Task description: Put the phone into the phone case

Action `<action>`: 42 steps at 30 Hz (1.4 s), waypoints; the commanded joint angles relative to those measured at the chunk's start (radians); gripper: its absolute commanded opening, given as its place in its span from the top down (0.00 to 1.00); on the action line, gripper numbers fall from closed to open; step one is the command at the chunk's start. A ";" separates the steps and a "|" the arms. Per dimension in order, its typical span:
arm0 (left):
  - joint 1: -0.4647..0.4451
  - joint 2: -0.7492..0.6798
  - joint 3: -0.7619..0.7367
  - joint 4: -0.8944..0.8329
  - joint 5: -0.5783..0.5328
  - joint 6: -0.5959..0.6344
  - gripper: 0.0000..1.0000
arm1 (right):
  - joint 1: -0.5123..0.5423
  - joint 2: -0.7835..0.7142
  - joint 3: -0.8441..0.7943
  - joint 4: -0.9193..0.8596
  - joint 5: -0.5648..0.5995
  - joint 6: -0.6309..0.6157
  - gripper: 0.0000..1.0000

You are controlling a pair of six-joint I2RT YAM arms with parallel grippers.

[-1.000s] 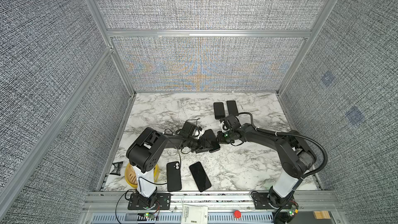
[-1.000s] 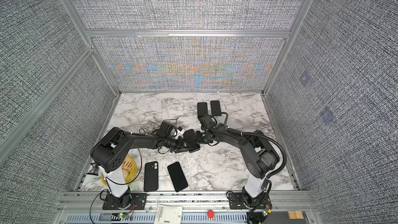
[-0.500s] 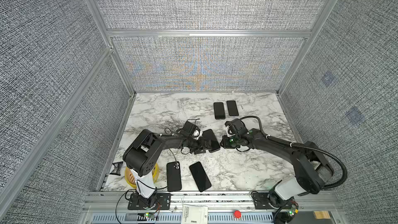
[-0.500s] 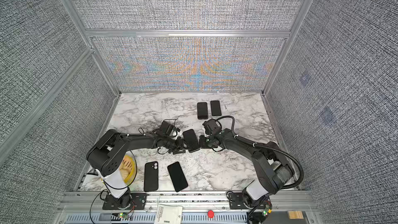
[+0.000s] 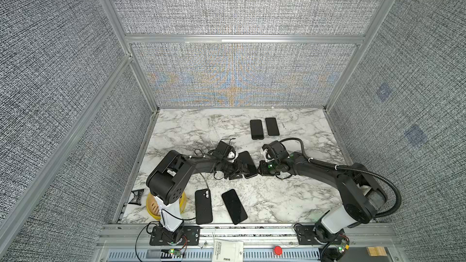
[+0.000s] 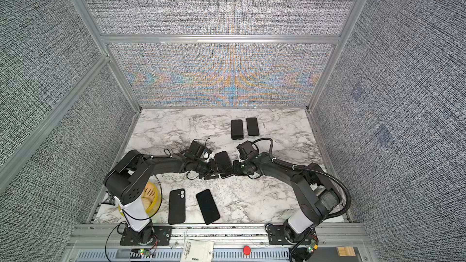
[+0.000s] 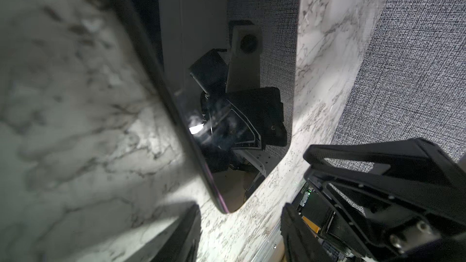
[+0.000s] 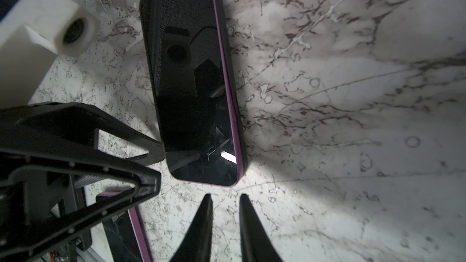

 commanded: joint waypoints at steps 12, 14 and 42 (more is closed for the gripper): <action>-0.002 0.028 0.012 -0.081 -0.067 0.008 0.48 | -0.002 0.047 0.036 -0.017 0.011 -0.043 0.77; -0.001 0.028 0.015 -0.089 -0.069 0.014 0.48 | -0.002 0.050 0.037 -0.013 0.012 -0.043 0.77; 0.000 0.062 0.005 -0.069 -0.059 0.021 0.49 | -0.005 0.121 0.043 0.033 -0.053 -0.041 0.85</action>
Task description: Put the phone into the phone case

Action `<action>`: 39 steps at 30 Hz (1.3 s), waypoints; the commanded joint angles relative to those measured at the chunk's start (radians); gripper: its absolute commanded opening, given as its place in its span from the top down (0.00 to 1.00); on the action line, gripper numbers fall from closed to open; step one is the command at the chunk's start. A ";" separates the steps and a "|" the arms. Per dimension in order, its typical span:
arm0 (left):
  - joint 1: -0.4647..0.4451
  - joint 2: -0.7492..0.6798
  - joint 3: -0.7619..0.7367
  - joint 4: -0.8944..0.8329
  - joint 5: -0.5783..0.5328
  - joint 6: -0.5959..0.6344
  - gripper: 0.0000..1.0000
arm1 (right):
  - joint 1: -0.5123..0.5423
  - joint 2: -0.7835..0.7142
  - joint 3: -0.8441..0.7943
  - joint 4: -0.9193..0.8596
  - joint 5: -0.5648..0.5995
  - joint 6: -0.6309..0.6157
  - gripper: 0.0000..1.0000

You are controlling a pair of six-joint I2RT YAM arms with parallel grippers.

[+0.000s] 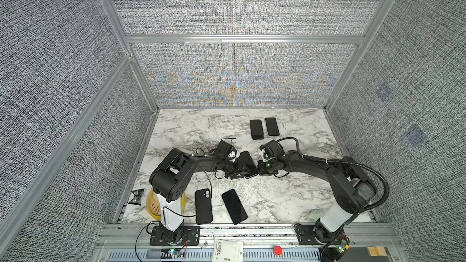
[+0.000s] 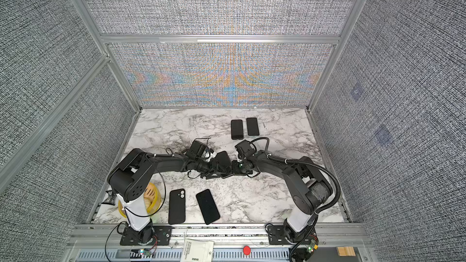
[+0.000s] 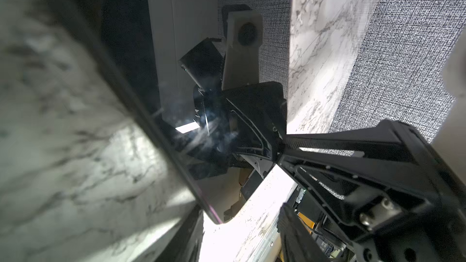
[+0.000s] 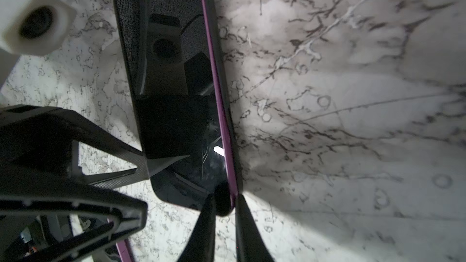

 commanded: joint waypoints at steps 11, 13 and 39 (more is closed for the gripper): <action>0.001 0.028 -0.006 -0.095 -0.098 0.023 0.49 | 0.005 0.028 -0.044 0.061 -0.062 0.020 0.89; 0.002 0.030 -0.008 -0.093 -0.098 0.021 0.49 | 0.004 0.030 -0.051 0.068 -0.065 0.025 0.89; 0.003 -0.024 -0.004 -0.195 -0.105 0.024 0.35 | 0.001 -0.101 0.038 -0.113 0.073 -0.008 0.87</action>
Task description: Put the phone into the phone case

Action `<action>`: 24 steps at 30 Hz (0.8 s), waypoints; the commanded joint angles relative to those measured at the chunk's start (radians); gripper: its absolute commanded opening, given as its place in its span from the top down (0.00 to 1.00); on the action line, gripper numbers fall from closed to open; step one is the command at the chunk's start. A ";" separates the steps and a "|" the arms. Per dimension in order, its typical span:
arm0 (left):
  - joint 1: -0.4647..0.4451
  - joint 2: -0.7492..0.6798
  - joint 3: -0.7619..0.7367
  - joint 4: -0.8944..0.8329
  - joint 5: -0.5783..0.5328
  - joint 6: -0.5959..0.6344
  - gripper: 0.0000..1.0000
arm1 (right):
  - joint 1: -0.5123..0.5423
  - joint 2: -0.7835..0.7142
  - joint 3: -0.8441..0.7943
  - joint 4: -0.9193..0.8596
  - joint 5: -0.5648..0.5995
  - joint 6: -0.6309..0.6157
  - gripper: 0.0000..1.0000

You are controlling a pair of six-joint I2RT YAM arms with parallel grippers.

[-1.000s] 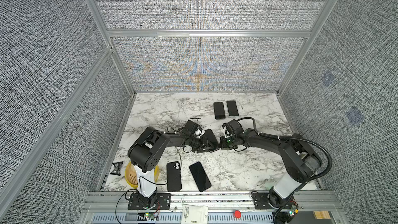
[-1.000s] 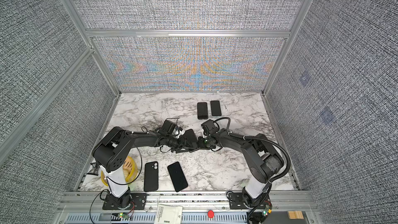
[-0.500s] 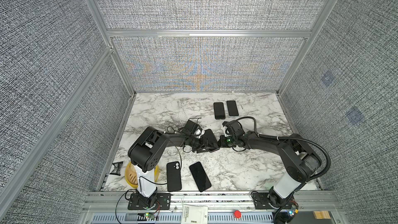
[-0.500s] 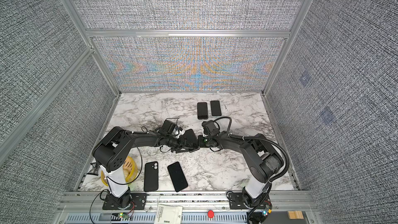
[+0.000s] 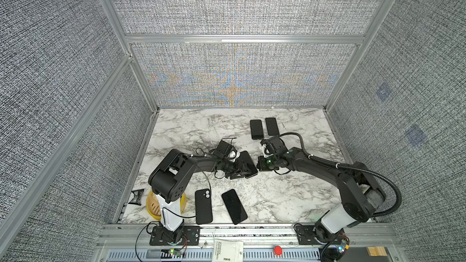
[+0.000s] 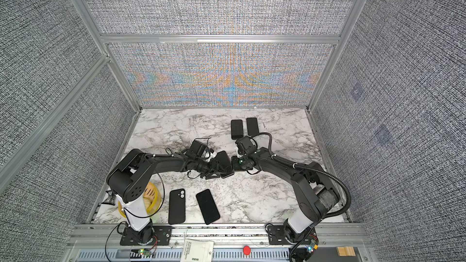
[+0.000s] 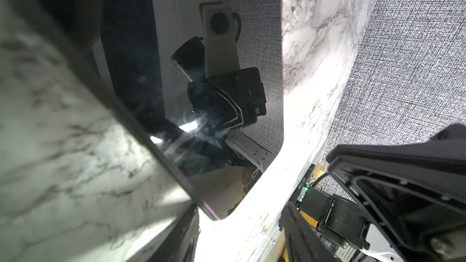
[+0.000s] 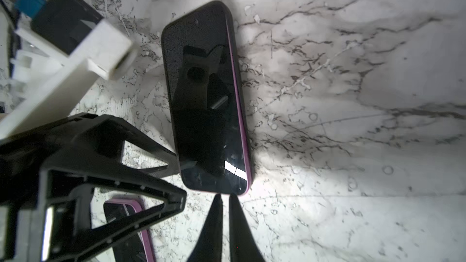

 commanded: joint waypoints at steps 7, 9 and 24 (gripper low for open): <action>-0.011 0.020 0.070 -0.296 -0.110 0.028 0.35 | 0.000 0.023 0.004 -0.041 0.020 0.005 0.84; -0.017 0.032 0.090 -0.314 -0.112 0.028 0.39 | 0.000 0.022 -0.005 -0.027 0.010 0.010 0.84; -0.026 0.068 0.129 -0.344 -0.145 0.019 0.53 | -0.015 0.093 -0.012 0.031 -0.069 -0.006 0.80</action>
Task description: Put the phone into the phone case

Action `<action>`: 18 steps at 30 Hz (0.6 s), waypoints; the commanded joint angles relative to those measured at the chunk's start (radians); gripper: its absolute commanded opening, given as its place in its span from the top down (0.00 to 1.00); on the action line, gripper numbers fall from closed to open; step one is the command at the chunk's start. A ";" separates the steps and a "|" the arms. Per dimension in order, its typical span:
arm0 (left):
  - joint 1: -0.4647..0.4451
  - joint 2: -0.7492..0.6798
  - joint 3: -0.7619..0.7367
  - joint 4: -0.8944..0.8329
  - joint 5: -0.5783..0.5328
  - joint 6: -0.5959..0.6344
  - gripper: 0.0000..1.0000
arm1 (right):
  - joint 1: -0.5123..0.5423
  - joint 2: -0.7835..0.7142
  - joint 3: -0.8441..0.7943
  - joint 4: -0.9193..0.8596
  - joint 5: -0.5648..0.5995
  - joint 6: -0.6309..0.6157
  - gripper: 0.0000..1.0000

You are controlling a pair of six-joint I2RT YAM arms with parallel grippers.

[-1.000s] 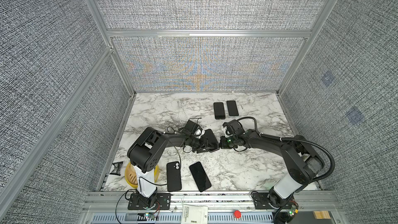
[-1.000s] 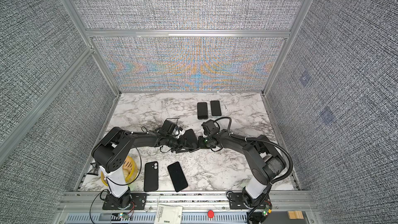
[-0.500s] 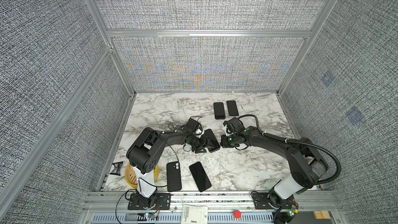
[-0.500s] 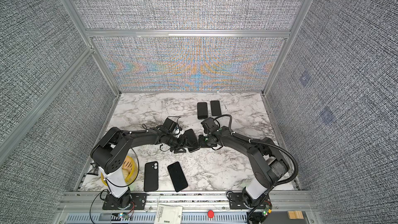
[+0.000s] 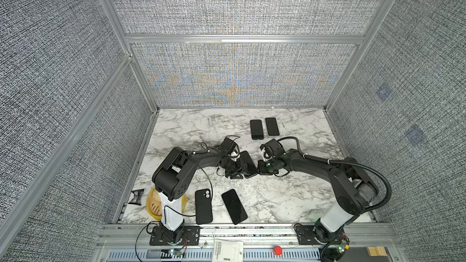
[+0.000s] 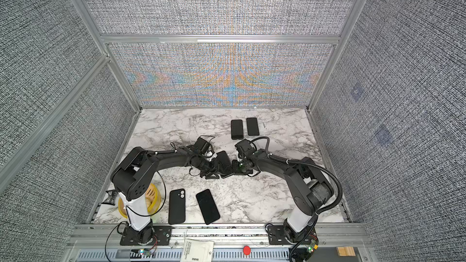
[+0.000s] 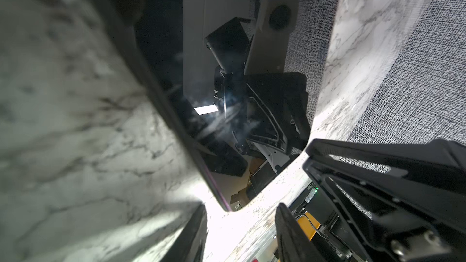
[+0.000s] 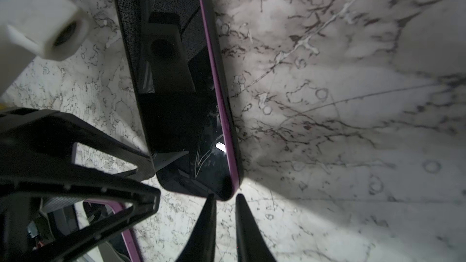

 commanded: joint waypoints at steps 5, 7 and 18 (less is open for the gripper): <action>-0.006 0.027 -0.002 -0.075 -0.094 0.004 0.53 | -0.020 0.016 0.019 -0.001 -0.014 -0.035 0.80; -0.005 0.034 -0.001 -0.071 -0.092 0.002 0.54 | -0.025 0.022 0.020 -0.001 -0.025 -0.037 0.80; -0.006 0.061 0.023 -0.069 -0.086 0.009 0.56 | -0.028 0.049 0.007 0.027 -0.094 -0.034 0.84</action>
